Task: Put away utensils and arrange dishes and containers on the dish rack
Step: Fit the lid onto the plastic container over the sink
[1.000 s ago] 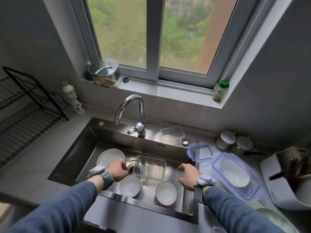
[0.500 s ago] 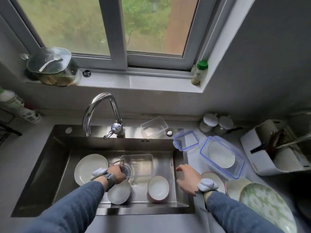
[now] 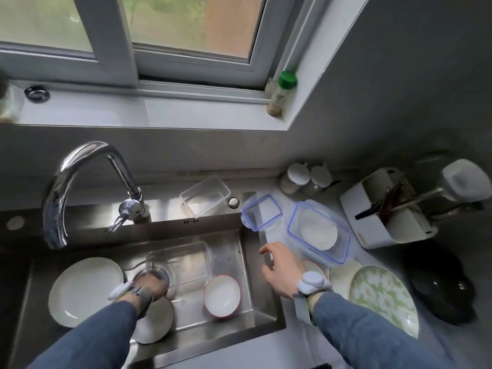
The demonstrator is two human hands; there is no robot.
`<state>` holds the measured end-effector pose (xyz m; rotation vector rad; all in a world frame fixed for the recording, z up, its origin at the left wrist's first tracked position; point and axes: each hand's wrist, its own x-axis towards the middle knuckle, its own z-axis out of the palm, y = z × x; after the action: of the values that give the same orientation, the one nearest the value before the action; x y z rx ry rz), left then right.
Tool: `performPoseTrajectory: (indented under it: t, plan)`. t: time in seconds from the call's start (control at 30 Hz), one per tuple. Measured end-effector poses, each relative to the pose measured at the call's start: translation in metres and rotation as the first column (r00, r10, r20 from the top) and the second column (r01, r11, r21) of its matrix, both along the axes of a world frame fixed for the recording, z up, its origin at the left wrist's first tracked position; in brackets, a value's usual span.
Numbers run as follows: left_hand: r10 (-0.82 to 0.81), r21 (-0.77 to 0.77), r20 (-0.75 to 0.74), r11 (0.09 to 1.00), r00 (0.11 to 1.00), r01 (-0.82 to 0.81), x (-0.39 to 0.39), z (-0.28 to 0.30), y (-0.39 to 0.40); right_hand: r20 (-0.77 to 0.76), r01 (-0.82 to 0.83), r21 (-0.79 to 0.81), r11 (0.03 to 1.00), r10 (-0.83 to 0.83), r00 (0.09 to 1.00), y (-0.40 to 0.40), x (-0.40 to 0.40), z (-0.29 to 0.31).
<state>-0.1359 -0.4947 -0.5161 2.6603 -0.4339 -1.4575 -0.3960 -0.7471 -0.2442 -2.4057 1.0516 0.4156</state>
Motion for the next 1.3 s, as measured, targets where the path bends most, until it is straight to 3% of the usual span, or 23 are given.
performPoseTrajectory:
  t: [0.1, 0.3, 0.6, 0.87, 1.03, 1.3]
  plan:
    - [0.048, -0.065, 0.053, 0.997, 0.997, -0.045, -0.016, 0.077, -0.011, 0.038, 0.051, -0.031, 0.998, -0.049, 0.998, -0.004, -0.004, 0.003]
    - [0.202, -0.183, 0.165, 0.968, 0.965, -0.172, -0.025, 0.139, -0.008, 0.067, 0.087, -0.174, 0.981, -0.076, 0.995, -0.028, -0.026, 0.016]
    - [0.3, -0.269, 0.265, 0.936, 0.917, -0.229, -0.054, 0.229, 0.02, -0.261, 0.067, -0.279, 0.958, -0.143, 0.955, -0.078, -0.036, 0.009]
    - [0.44, -0.312, 0.204, 0.876, 0.874, -0.369, -0.094, 0.254, 0.062, -0.354, -0.032, -0.16, 0.987, -0.027, 0.935, -0.091, -0.036, 0.01]
    - [0.458, -0.318, 0.225, 0.869, 0.86, -0.38, -0.111, 0.265, 0.068, -0.355, -0.135, -0.231, 0.964, 0.046, 0.934, -0.094, -0.04, 0.019]
    - [0.498, -0.369, 0.19, 0.835, 0.846, -0.408, -0.129, 0.283, 0.073, -0.208, -0.165, -0.457, 0.874, 0.075, 0.975, -0.102, -0.045, 0.07]
